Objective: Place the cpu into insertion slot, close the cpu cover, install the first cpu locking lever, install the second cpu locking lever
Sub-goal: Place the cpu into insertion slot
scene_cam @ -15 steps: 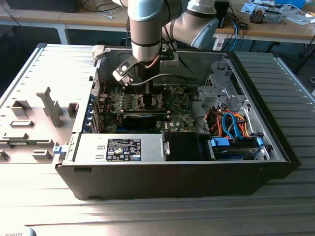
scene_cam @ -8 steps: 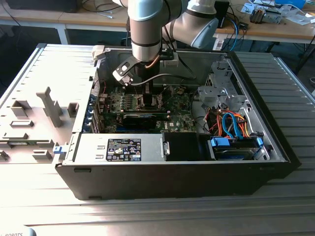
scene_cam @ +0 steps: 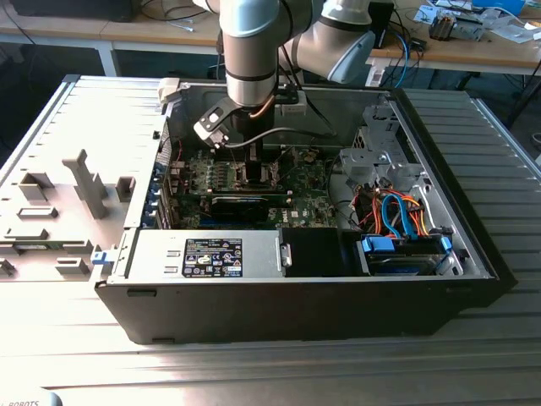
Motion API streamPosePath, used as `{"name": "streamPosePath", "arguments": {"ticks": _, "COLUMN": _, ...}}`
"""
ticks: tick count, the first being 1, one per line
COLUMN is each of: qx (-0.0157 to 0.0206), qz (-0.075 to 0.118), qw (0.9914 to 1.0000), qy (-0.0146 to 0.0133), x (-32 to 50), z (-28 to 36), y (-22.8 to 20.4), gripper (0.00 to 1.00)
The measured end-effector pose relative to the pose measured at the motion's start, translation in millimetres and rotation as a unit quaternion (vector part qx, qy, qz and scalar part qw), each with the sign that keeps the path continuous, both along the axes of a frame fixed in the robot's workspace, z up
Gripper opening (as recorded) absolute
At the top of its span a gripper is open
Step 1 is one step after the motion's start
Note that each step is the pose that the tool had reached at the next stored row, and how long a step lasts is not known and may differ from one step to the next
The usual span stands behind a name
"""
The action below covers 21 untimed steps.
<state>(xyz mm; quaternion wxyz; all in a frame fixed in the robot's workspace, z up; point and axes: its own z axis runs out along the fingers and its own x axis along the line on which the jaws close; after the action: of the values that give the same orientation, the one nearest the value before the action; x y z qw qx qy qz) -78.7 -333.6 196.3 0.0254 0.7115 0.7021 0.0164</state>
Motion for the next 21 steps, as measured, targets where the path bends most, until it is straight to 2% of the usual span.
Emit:
{"name": "streamPosePath", "arguments": {"ticks": 3, "qx": 0.0, "qz": 0.0, "qw": 1.0, "qy": 0.0, "x": 0.0, "z": 3.6, "y": 0.0, "gripper": 0.62}}
{"name": "streamPosePath", "arguments": {"ticks": 6, "qx": 0.0005, "qz": 0.0, "qw": 1.0, "qy": 0.0, "x": 0.0, "z": 15.0, "y": 0.0, "gripper": 0.62}}
{"name": "streamPosePath", "arguments": {"ticks": 8, "qx": 0.0026, "qz": 0.0, "qw": 1.0, "qy": -0.0001, "x": 0.0, "z": 22.5, "y": 0.0, "gripper": 0.62}}
{"name": "streamPosePath", "arguments": {"ticks": 10, "qx": 0.0052, "qz": 0.0, "qw": 0.99999, "qy": -0.0001, "x": 0.0, "z": 25.2, "y": 0.0, "gripper": 0.6}}
{"name": "streamPosePath", "arguments": {"ticks": 12, "qx": 0.0067, "qz": 0.0, "qw": 0.99998, "qy": -0.0001, "x": 0.0, "z": 26.9, "y": 0.0, "gripper": 0.47}}
{"name": "streamPosePath", "arguments": {"ticks": 13, "qx": 0.0069, "qz": 0.0, "qw": 0.99998, "qy": -0.0001, "x": 0.1, "z": 27.4, "y": -0.3, "gripper": 0.41}}
{"name": "streamPosePath", "arguments": {"ticks": 14, "qx": 0.0069, "qz": 0.0, "qw": 0.99998, "qy": -0.0001, "x": 0.1, "z": 27.6, "y": -0.8, "gripper": 0.41}}
{"name": "streamPosePath", "arguments": {"ticks": 17, "qx": 0.0068, "qz": 0.0, "qw": 0.99998, "qy": 0.0002, "x": 0.0, "z": 29.4, "y": -2.9, "gripper": 0.23}}
{"name": "streamPosePath", "arguments": {"ticks": 18, "qx": 0.0069, "qz": 0.0, "qw": 0.99998, "qy": 0.0002, "x": 0.0, "z": 31.4, "y": -2.9, "gripper": 0.17}}
{"name": "streamPosePath", "arguments": {"ticks": 19, "qx": 0.0066, "qz": 0.0, "qw": 0.99998, "qy": 0.0002, "x": 0.1, "z": 38.5, "y": -2.9, "gripper": 0.11}}
{"name": "streamPosePath", "arguments": {"ticks": 21, "qx": 0.0064, "qz": 0.0, "qw": 0.99998, "qy": 0.0001, "x": 0.1, "z": 46.4, "y": -2.9, "gripper": 0.11}}
